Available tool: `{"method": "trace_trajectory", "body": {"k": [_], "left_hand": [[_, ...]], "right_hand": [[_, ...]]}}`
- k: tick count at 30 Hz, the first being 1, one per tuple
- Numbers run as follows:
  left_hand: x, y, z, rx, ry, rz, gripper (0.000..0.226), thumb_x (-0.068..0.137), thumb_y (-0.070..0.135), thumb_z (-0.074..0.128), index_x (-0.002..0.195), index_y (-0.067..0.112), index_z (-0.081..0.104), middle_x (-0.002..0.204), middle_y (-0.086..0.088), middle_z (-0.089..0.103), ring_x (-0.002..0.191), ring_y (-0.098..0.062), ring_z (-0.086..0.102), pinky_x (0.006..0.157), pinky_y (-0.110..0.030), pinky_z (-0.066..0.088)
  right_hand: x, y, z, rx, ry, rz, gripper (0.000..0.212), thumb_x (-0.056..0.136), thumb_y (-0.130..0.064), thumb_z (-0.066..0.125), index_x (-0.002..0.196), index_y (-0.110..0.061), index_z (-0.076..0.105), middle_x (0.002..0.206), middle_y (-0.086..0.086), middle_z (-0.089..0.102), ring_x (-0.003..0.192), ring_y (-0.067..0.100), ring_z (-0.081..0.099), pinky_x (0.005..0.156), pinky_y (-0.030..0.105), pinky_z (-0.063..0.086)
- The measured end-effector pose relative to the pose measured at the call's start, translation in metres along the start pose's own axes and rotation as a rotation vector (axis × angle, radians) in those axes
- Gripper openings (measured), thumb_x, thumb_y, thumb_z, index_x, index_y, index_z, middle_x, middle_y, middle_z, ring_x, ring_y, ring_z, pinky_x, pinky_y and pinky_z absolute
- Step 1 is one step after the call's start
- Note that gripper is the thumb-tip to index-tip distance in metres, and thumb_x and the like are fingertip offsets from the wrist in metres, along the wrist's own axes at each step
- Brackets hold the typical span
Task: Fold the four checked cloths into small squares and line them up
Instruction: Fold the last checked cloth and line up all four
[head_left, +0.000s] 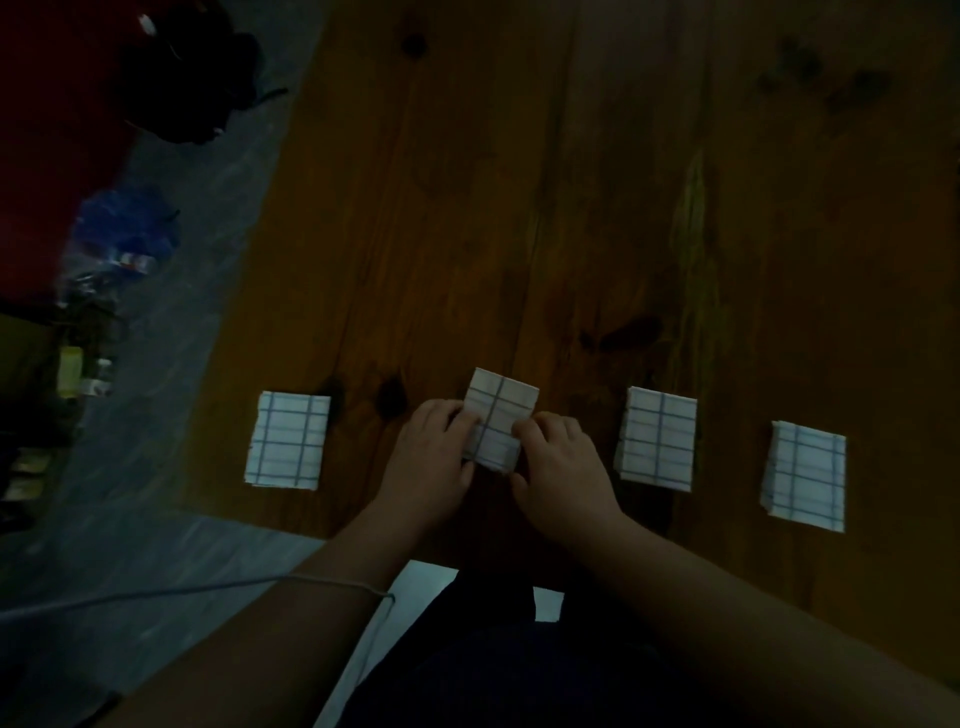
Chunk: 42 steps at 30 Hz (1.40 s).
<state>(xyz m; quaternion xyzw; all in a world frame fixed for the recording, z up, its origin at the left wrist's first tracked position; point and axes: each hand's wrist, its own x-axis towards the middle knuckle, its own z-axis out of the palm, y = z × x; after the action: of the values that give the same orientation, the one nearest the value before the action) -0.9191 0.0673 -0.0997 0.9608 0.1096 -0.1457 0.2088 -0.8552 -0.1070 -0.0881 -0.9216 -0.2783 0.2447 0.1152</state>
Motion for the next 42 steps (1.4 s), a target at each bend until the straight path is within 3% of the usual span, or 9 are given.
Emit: {"method": "trace_trajectory", "body": {"k": [9, 20, 32, 37, 42], "left_hand": [[0.016, 0.019, 0.004, 0.048, 0.014, 0.026, 0.053, 0.087, 0.035, 0.068, 0.134, 0.03, 0.044, 0.143, -0.003, 0.04, 0.137, -0.023, 0.032, 0.112, -0.041, 0.033], [0.013, 0.015, 0.003, 0.069, 0.001, 0.056, 0.051, 0.088, 0.033, 0.067, 0.134, 0.033, 0.046, 0.144, -0.001, 0.041, 0.136, -0.022, 0.033, 0.111, -0.041, 0.033], [0.004, 0.016, -0.01, 0.031, 0.015, 0.019, 0.059, 0.09, 0.033, 0.067, 0.143, 0.03, 0.04, 0.148, 0.002, 0.037, 0.137, -0.019, 0.034, 0.113, -0.038, 0.032], [-0.025, 0.004, -0.022, -0.032, 0.054, -0.07, 0.06, 0.091, 0.031, 0.067, 0.145, 0.025, 0.04, 0.146, 0.0, 0.042, 0.134, -0.019, 0.04, 0.111, -0.038, 0.038], [-0.058, -0.017, -0.034, -0.1, 0.147, -0.161, 0.052, 0.092, 0.03, 0.066, 0.14, 0.022, 0.046, 0.137, 0.0, 0.053, 0.125, -0.017, 0.049, 0.105, -0.035, 0.044]], "right_hand": [[-0.005, 0.007, -0.006, -0.004, 0.033, 0.076, 0.064, 0.089, -0.045, 0.063, 0.143, -0.035, 0.03, 0.152, 0.005, 0.035, 0.142, 0.027, 0.029, 0.116, 0.046, 0.033], [-0.003, 0.008, 0.0, -0.045, 0.045, 0.065, 0.049, 0.094, -0.036, 0.058, 0.14, -0.03, 0.041, 0.149, 0.006, 0.039, 0.137, 0.027, 0.036, 0.111, 0.045, 0.038], [-0.008, 0.0, -0.011, 0.027, 0.05, 0.093, 0.057, 0.093, -0.034, 0.059, 0.144, -0.029, 0.033, 0.15, 0.002, 0.034, 0.137, 0.023, 0.032, 0.113, 0.043, 0.034], [-0.015, -0.017, -0.022, 0.07, 0.049, -0.01, 0.057, 0.095, -0.028, 0.055, 0.147, -0.03, 0.031, 0.154, 0.0, 0.031, 0.142, 0.021, 0.027, 0.116, 0.041, 0.029], [-0.018, -0.05, -0.021, 0.107, 0.058, -0.143, 0.051, 0.095, -0.03, 0.052, 0.143, -0.028, 0.035, 0.147, 0.0, 0.04, 0.136, 0.021, 0.036, 0.113, 0.041, 0.036]]}}
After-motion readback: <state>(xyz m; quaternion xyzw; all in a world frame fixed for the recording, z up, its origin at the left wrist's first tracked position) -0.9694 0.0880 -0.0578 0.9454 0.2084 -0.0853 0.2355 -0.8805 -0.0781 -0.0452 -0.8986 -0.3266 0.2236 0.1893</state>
